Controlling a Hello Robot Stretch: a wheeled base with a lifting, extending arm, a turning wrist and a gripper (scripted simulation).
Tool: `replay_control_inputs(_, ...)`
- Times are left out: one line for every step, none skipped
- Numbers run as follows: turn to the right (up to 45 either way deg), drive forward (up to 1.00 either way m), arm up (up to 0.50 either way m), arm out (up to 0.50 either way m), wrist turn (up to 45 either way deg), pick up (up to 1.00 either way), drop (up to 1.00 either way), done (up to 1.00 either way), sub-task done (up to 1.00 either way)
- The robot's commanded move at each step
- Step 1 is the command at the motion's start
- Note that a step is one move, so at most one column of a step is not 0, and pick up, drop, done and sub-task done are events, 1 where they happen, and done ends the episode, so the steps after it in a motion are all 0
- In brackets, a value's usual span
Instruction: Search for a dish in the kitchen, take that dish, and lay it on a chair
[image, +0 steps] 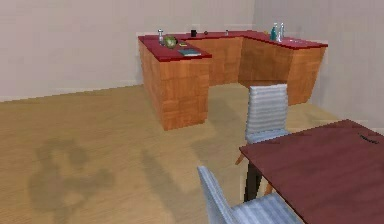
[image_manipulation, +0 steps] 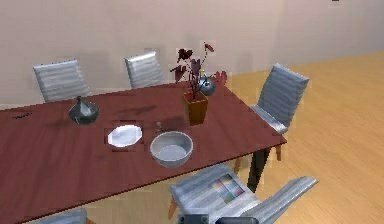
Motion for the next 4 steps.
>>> replay_control_inputs(0.0, 0.00, 0.00, 0.38, 0.0, 0.00, 0.00, 0.00, 0.00)
replay_control_inputs(0.0, 0.00, 0.00, 0.00, 45.0, 0.00, 0.00, 0.00, 0.00)
replay_control_inputs(0.0, 0.00, 0.00, 0.00, 45.0, 0.00, 0.00, 0.00, 0.00)
replay_control_inputs(0.0, 0.00, 0.00, 0.00, 45.0, 0.00, 0.00, 0.00, 0.00)
